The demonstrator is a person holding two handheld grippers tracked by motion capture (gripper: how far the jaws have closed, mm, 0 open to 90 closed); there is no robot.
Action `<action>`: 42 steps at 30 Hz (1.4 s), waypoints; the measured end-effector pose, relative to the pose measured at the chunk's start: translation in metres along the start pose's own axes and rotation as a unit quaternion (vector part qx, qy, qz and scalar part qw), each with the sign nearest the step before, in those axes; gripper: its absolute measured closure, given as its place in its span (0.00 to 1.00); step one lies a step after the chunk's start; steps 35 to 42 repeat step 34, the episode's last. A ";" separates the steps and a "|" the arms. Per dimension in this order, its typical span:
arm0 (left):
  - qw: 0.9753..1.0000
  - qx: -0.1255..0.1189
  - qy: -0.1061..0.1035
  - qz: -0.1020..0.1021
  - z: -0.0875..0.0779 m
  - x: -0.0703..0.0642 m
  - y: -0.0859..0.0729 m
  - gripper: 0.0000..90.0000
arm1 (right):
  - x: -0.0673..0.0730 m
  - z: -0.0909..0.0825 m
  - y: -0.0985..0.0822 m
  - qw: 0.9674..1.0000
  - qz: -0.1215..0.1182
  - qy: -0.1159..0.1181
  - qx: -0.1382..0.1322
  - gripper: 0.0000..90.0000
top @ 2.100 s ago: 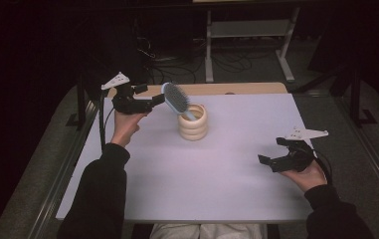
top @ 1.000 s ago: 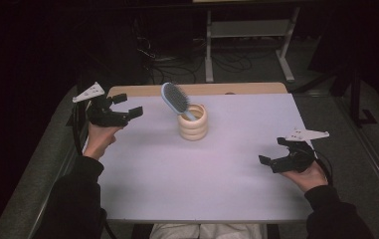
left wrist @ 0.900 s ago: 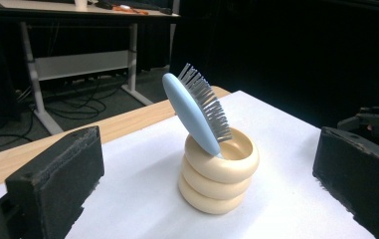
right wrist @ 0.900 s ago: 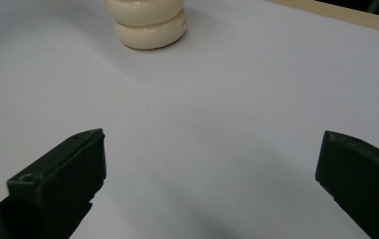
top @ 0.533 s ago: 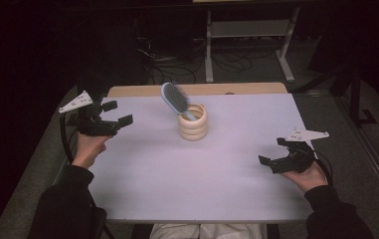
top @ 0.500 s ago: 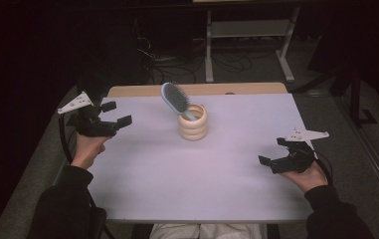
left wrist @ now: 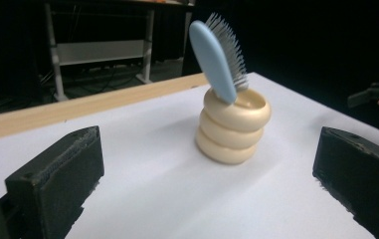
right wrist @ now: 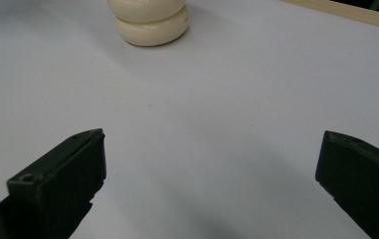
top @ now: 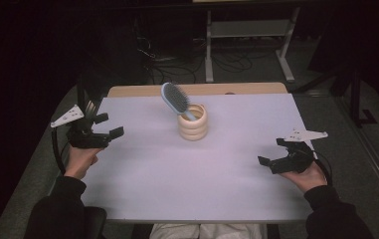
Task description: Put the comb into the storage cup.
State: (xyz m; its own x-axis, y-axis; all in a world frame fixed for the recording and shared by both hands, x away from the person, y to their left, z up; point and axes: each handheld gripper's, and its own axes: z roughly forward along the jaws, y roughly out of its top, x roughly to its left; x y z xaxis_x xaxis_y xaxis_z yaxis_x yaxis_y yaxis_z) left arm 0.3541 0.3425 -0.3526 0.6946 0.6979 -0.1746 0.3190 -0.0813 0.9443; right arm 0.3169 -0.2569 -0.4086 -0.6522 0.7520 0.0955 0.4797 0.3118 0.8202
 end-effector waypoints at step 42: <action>0.997 -0.014 0.055 -0.044 -0.045 0.021 -0.075 0.00 | 0.002 -0.001 -0.003 1.000 0.004 0.004 0.000 0.00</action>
